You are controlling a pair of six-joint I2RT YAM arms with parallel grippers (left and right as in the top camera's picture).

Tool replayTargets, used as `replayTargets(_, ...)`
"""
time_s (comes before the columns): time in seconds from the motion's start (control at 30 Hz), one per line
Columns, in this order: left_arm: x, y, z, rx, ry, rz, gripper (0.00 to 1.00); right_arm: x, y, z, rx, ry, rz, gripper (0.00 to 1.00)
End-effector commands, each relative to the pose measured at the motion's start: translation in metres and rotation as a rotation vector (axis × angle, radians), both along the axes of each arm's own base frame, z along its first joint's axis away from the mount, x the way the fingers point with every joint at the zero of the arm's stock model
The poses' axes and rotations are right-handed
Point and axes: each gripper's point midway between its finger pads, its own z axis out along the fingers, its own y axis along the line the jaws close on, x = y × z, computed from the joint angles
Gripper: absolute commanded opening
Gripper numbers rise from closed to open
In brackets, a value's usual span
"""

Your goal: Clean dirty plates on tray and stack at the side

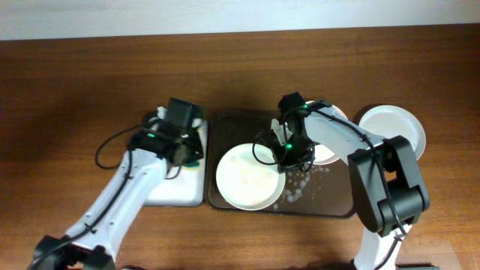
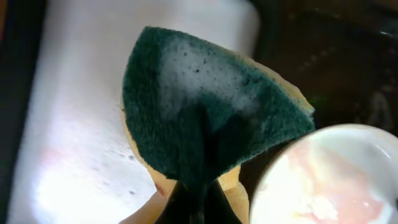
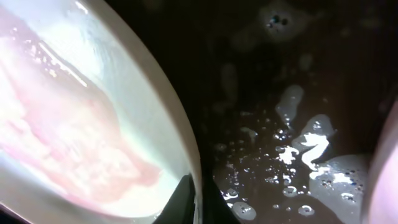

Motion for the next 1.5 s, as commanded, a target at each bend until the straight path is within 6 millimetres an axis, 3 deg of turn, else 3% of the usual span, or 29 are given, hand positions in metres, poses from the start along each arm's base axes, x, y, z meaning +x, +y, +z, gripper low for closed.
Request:
replayTargets(0.0,0.004,0.015,-0.015,-0.041,0.058,-0.068,0.0,-0.011,-0.007,-0.016,-0.041,0.027,0.015,0.04)
replayTargets(0.1,0.008,0.028,-0.029,-0.031,0.091,-0.034,0.0,0.0,-0.003,-0.004,-0.032,-0.003,0.014,0.04)
replayTargets(0.2,0.009,0.035,-0.048,-0.024,0.139,-0.014,0.0,0.018,0.001,0.026,-0.022,-0.066,0.014,0.04)
replayTargets(0.3,0.008,0.035,-0.07,-0.02,0.195,-0.013,0.0,0.046,-0.016,0.067,-0.125,-0.221,-0.036,0.04)
replayTargets(0.4,0.009,0.035,-0.085,-0.01,0.22,-0.03,0.0,0.056,-0.028,0.096,-0.18,-0.333,-0.048,0.04)
replayTargets(0.63,0.014,0.034,-0.095,-0.007,0.222,-0.037,0.0,0.064,-0.069,0.14,-0.448,-0.528,-0.129,0.04)
replayTargets(0.93,0.015,0.034,-0.095,-0.008,0.218,-0.037,0.0,0.062,-0.041,0.183,-0.734,-0.843,-0.14,0.04)
replayTargets(1.23,0.015,0.034,-0.095,-0.008,0.219,-0.036,0.0,0.05,-0.006,0.23,-0.891,-1.137,-0.08,0.04)
replayTargets(1.47,0.015,0.034,-0.095,-0.008,0.218,-0.036,0.0,0.049,0.0,0.234,-0.89,-1.165,-0.073,0.04)
